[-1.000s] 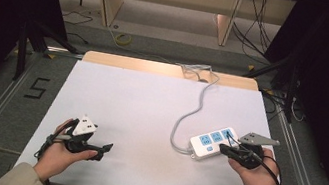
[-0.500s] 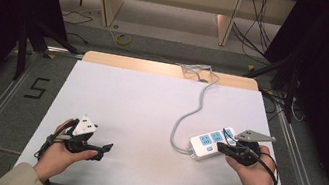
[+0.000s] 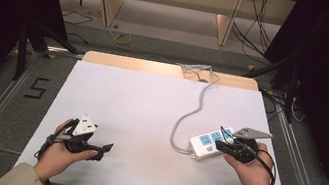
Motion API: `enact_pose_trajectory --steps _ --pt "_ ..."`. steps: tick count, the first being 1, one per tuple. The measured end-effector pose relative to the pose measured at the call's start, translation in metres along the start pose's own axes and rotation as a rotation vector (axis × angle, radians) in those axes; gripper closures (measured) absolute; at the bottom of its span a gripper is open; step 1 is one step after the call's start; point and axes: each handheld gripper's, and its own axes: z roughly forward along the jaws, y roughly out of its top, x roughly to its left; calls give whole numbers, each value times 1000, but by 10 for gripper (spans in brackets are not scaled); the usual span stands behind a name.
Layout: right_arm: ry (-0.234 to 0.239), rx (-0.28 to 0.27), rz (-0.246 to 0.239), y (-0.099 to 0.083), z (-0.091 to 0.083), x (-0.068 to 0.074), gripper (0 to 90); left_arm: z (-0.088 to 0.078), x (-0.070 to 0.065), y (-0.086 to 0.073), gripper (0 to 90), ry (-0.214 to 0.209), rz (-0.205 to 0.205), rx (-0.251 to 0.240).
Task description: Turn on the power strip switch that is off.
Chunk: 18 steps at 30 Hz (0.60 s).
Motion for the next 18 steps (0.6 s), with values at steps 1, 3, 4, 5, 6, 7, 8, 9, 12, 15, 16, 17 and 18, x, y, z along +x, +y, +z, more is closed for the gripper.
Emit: enact_pose_trajectory --steps 1,3,4,5,6,7,8,9,12,15,16,17,18 --pt "-1 0 0 1 0 0 900 0 0 0 156 0 0 0" --pt "-1 -1 2 1 1 0 900 0 0 0 156 0 4 4" --pt "-1 -1 2 1 1 0 900 0 0 0 156 0 4 3" --pt "-1 -1 4 1 1 0 900 0 0 0 156 0 3 3" --pt "-1 -1 2 2 1 0 900 0 0 0 156 0 3 2" --pt "-1 0 3 2 2 0 900 0 0 0 156 0 4 3" --pt "-1 0 4 3 2 0 900 0 0 0 156 -1 4 3" --pt "-1 0 4 3 2 0 900 0 0 0 156 -1 4 3" --pt "-1 2 4 4 3 -1 900 0 0 0 156 -1 4 3" --pt "-1 4 5 5 4 -1 900 0 0 0 156 -1 4 3" --pt "-1 4 5 5 4 -1 900 0 0 0 156 -1 4 3" --pt "-1 5 3 5 4 -1 900 0 0 0 156 -1 4 3" --pt "-1 4 2 6 5 -1 900 0 0 0 156 -1 4 2"
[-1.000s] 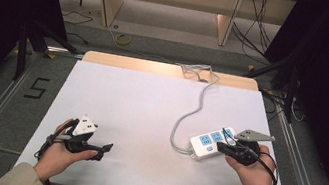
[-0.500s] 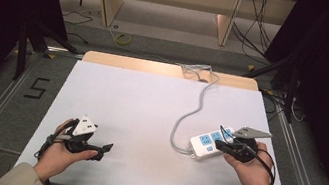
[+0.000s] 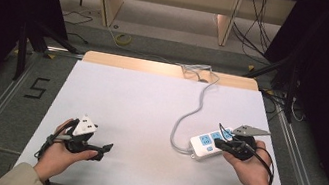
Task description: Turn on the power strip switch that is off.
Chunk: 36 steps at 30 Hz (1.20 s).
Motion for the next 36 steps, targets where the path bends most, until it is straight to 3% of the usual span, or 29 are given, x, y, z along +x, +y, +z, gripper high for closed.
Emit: enact_pose_trajectory --steps 27,36 --pt "3 34 0 8 13 -2 900 0 0 0 156 0 -2 -1" --pt "2 69 -2 8 19 -3 900 0 0 0 156 -1 0 -1"
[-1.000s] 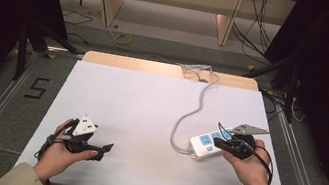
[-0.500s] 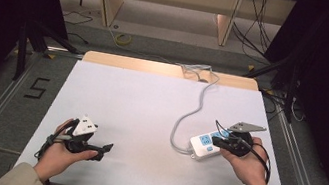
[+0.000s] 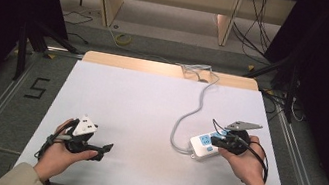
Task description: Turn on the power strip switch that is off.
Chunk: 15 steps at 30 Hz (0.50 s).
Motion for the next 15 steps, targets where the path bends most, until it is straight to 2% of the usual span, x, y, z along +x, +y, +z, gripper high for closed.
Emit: enact_pose_trajectory --steps 15 --pt "8 47 4 1 7 -1 900 0 0 0 156 0 -1 -1"
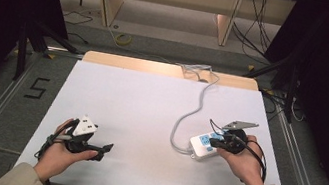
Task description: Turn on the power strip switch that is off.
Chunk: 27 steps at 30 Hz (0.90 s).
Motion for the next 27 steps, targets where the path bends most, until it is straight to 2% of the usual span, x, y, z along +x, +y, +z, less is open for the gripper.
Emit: enact_pose_trajectory --steps 27 --pt "-4 88 -28 1 9 3 900 0 0 0 156 0 1 0"
